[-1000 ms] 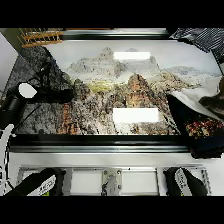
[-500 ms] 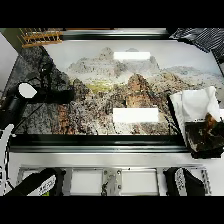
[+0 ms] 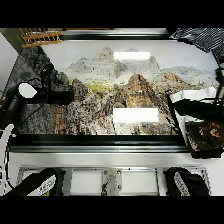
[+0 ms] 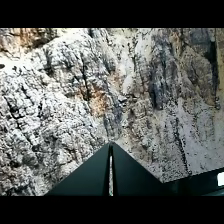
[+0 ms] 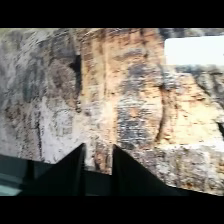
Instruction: Fold the clothes and pants, and hang the long-sleeved shirts on hangers.
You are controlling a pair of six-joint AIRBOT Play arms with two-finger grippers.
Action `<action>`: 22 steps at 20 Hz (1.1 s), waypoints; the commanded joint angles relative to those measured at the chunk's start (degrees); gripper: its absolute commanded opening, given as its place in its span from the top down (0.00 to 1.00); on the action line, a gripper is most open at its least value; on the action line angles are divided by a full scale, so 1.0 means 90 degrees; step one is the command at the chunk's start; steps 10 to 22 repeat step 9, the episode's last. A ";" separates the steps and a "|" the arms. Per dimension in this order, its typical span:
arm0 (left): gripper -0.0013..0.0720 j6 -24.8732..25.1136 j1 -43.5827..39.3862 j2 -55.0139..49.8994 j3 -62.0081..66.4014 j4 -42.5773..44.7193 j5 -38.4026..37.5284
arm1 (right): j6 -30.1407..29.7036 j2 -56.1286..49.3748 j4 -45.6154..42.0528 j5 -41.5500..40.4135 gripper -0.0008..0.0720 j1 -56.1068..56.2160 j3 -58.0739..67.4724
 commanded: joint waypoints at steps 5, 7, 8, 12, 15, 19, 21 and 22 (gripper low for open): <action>0.97 -0.0007 -0.0002 -0.0002 0.0000 0.0000 0.0000 | -0.0136 -0.0427 0.0362 0.0236 0.98 0.1268 0.0007; 0.97 -0.0010 -0.0002 -0.0002 0.0000 0.0000 -0.0002 | -0.0136 -0.0425 0.0364 0.0236 0.97 0.1268 0.0007; 0.97 -0.0010 -0.0002 -0.0002 0.0000 0.0000 0.0000 | -0.0136 -0.0425 0.0362 0.0236 0.98 0.1268 0.0007; 0.97 -0.0007 -0.0002 -0.0002 0.0000 -0.0002 0.0000 | -0.0136 -0.0425 0.0364 0.0236 0.98 0.1268 0.0007; 0.97 -0.0007 -0.0002 -0.0002 0.0000 -0.0002 0.0000 | -0.0136 -0.0425 0.0364 0.0236 0.98 0.1268 0.0007; 0.97 -0.0007 -0.0002 -0.0002 0.0000 -0.0002 0.0000 | -0.0136 -0.0425 0.0364 0.0236 0.98 0.1268 0.0007; 0.97 -0.0007 -0.0002 -0.0002 0.0000 -0.0002 0.0000 | -0.0136 -0.0425 0.0364 0.0236 0.98 0.1268 0.0007; 0.97 -0.0007 -0.0002 -0.0002 0.0000 -0.0002 0.0000 | -0.0136 -0.0425 0.0364 0.0236 0.98 0.1268 0.0007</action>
